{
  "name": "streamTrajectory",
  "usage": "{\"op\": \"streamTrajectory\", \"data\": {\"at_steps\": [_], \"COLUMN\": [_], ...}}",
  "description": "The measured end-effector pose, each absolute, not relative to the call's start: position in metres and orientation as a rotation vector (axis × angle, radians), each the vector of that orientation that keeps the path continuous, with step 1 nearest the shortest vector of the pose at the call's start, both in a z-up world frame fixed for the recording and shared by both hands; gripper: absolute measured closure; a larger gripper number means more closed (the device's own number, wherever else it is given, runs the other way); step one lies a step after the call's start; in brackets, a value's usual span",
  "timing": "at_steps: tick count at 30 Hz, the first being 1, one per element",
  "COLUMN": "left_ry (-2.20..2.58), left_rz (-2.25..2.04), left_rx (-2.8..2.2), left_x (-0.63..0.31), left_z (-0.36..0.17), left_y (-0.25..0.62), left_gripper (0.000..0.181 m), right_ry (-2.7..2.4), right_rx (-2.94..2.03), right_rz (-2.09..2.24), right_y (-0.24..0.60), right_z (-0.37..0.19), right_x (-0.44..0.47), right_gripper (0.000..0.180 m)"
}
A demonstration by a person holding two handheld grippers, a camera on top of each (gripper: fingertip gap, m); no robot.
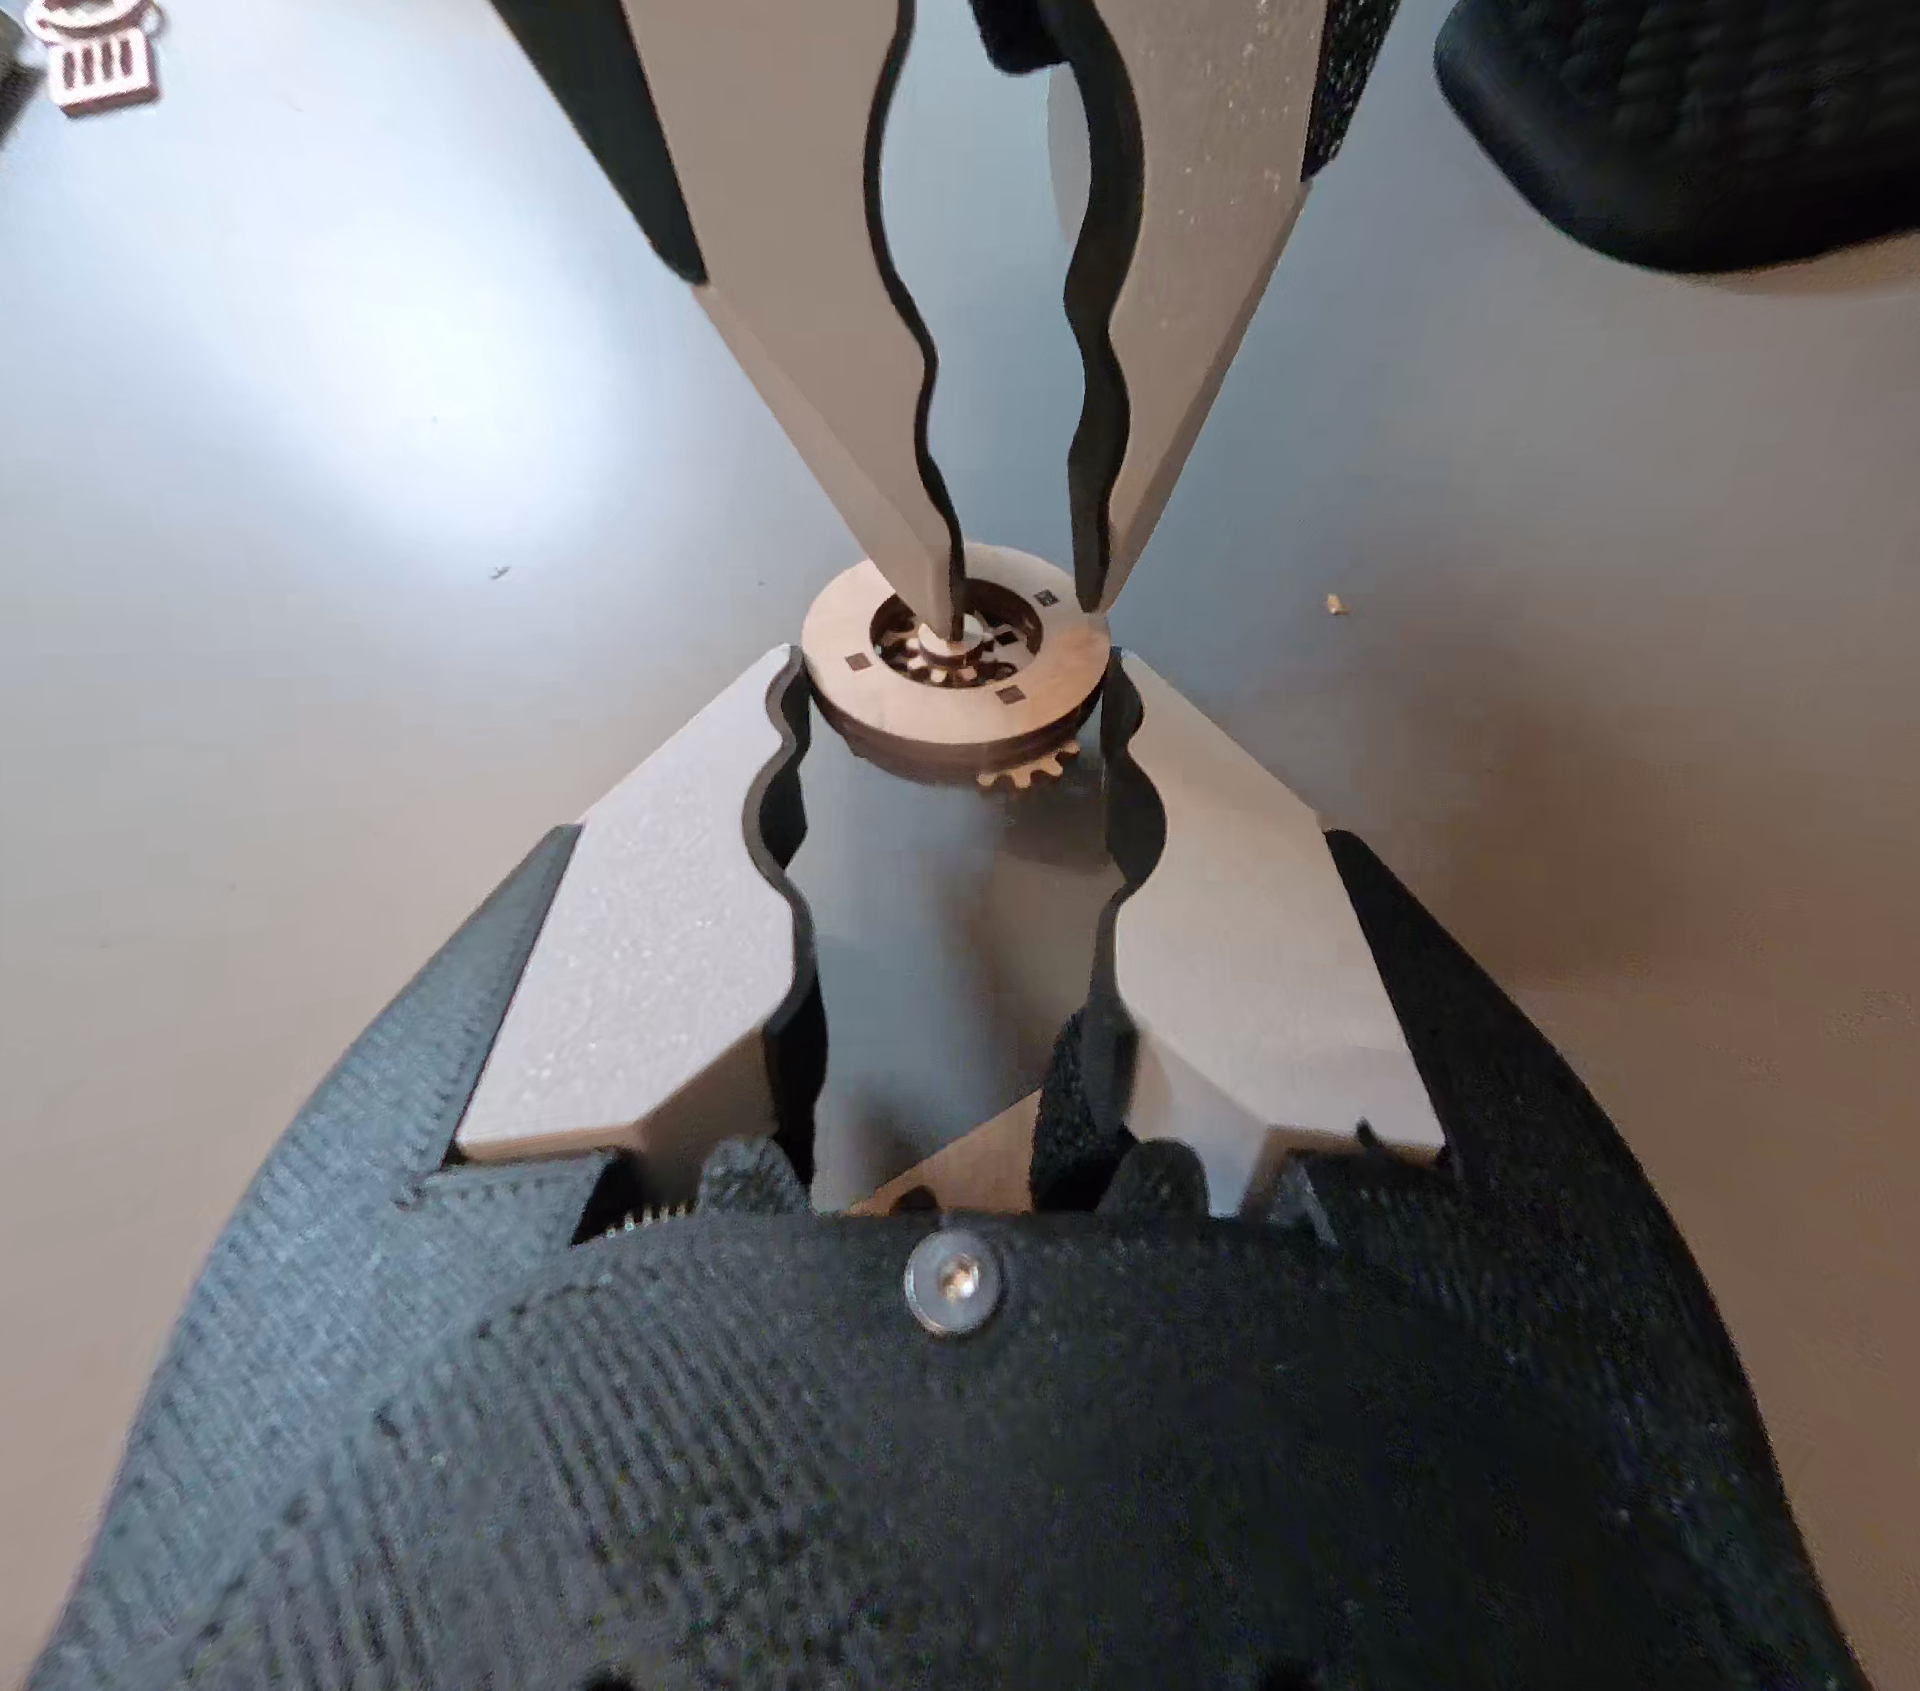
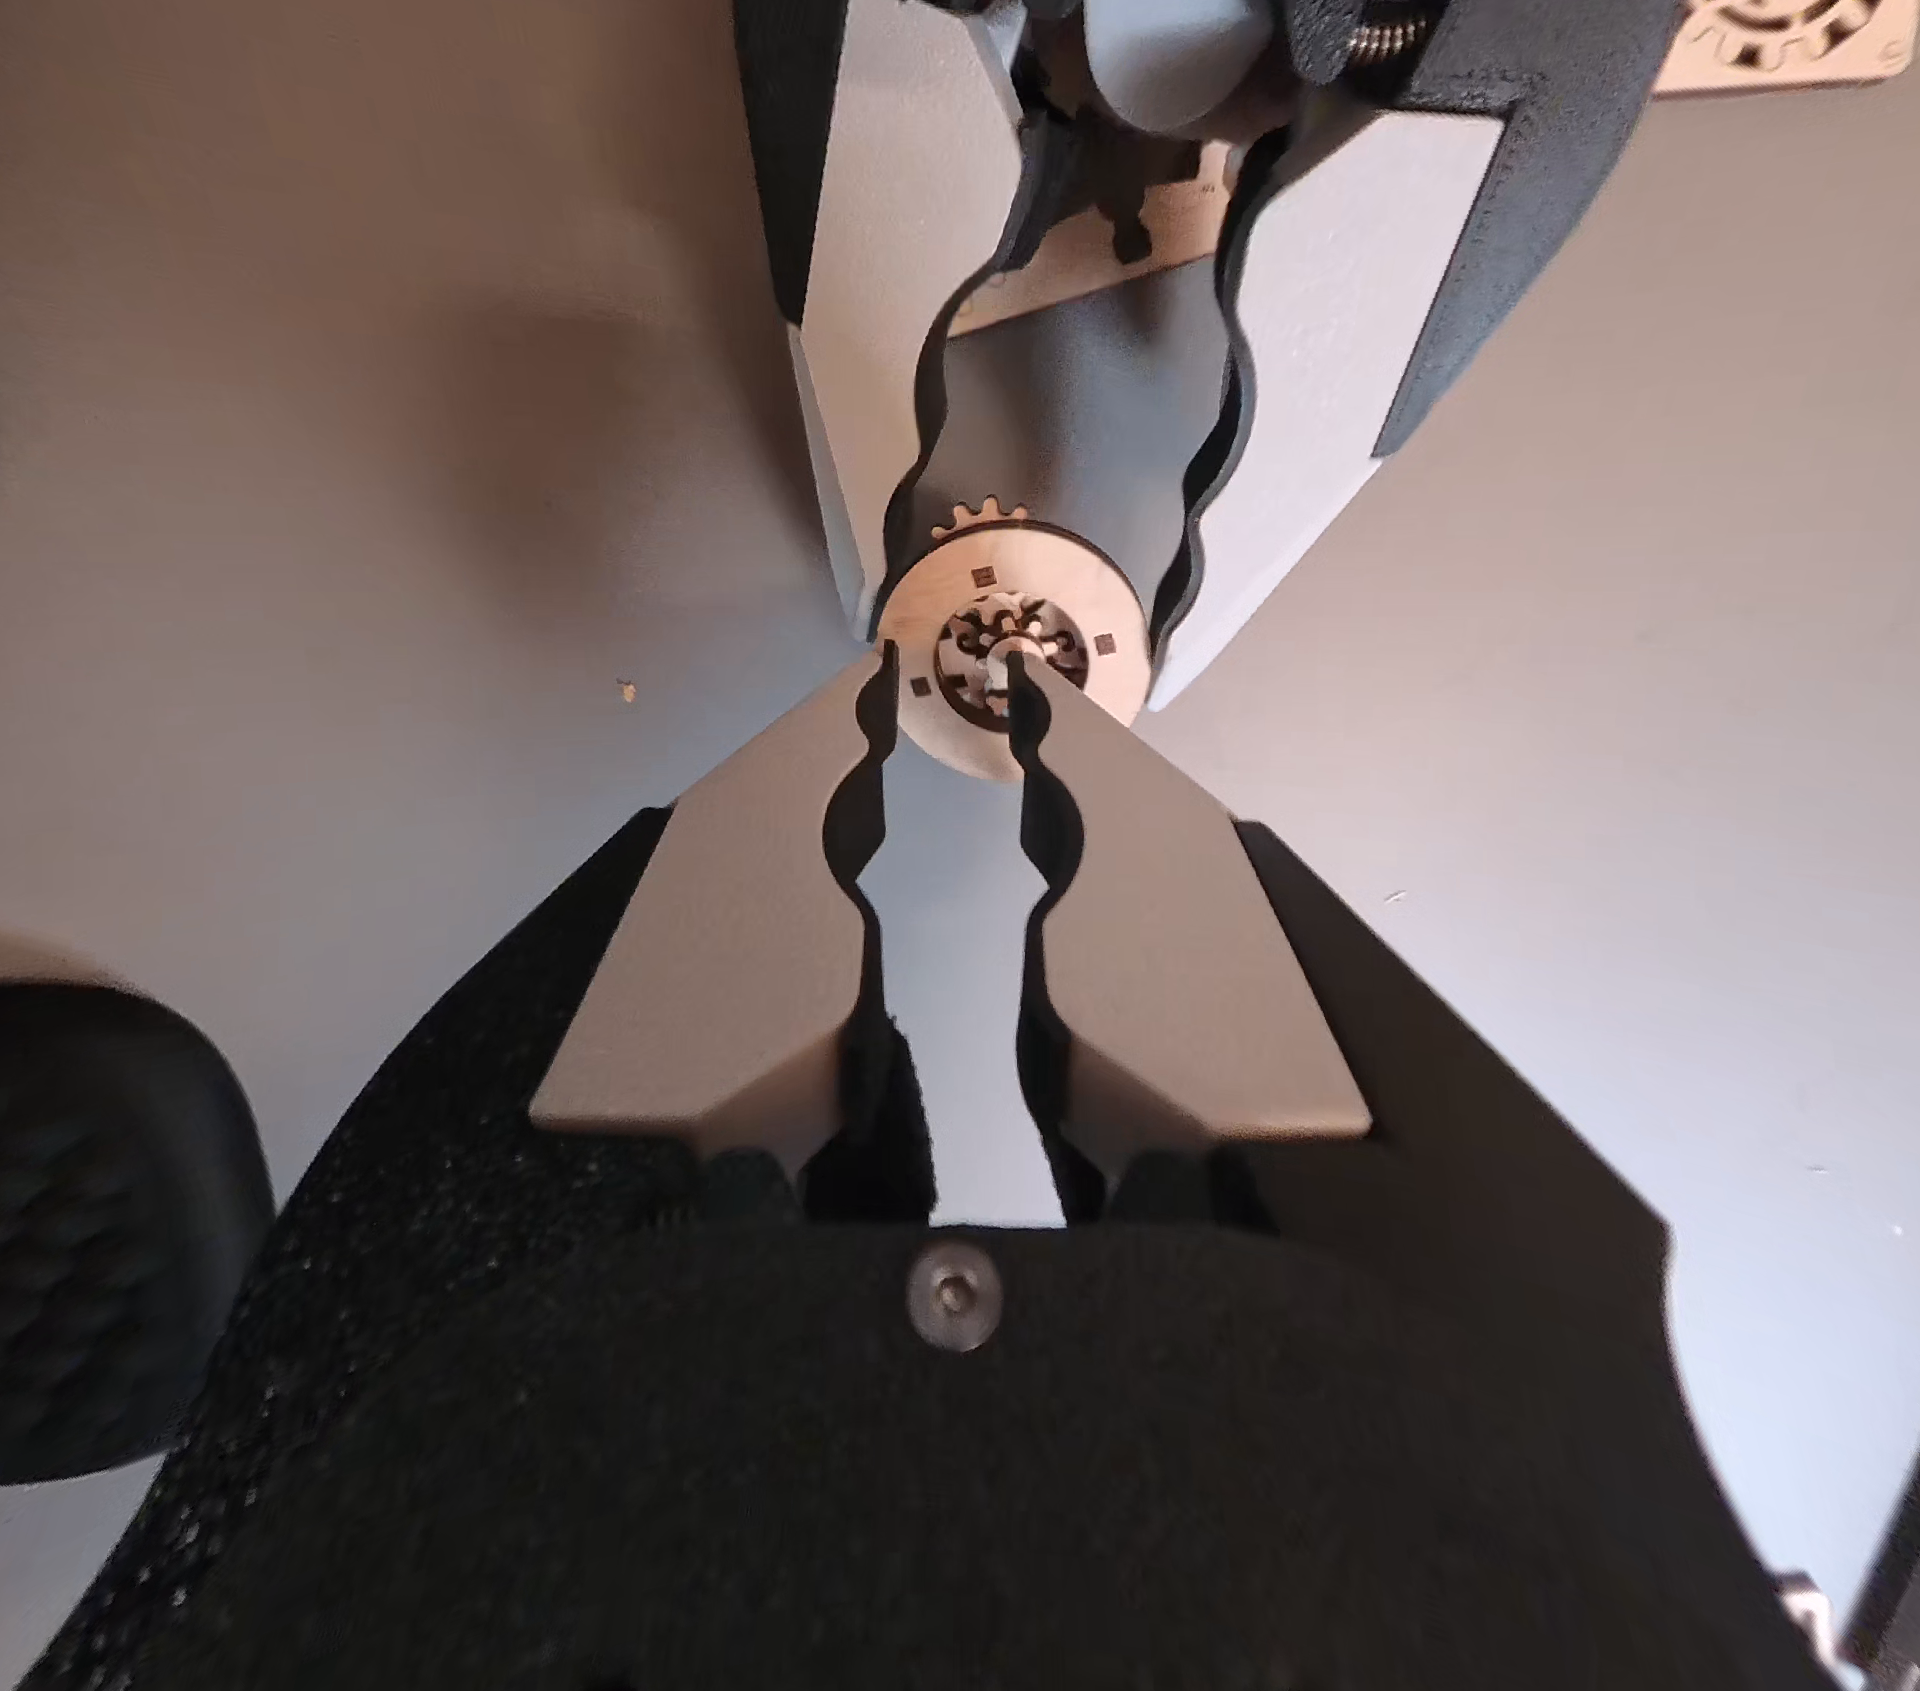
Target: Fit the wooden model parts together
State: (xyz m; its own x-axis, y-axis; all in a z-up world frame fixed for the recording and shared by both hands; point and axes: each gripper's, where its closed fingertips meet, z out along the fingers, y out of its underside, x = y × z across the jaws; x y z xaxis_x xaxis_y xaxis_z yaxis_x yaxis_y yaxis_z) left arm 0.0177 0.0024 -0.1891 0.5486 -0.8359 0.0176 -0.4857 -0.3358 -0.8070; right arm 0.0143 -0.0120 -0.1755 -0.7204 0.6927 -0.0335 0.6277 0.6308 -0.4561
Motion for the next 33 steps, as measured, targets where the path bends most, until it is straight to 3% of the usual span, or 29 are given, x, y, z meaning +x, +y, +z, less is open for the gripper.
{"op": "streamTrajectory", "data": {"at_steps": [12, 25, 33], "left_ry": [0.946, 0.845, 0.82], "left_rz": [-0.706, -0.99, -1.091], "left_rx": [-1.786, -1.291, -1.164], "left_x": [0.021, 0.025, 0.029], "left_z": [-0.147, -0.06, -0.041], "left_y": [0.002, -0.03, -0.043], "left_gripper": [0.126, 0.126, 0.126], "right_ry": [-2.557, -1.901, -1.719], "right_rx": [-1.111, -0.886, -0.785], "right_rz": [0.808, 0.941, 0.866], "right_y": [-0.02, -0.031, -0.045], "right_z": [-0.138, -0.059, -0.059], "right_x": [0.02, 0.034, 0.033], "right_gripper": [0.147, 0.14, 0.132]}}
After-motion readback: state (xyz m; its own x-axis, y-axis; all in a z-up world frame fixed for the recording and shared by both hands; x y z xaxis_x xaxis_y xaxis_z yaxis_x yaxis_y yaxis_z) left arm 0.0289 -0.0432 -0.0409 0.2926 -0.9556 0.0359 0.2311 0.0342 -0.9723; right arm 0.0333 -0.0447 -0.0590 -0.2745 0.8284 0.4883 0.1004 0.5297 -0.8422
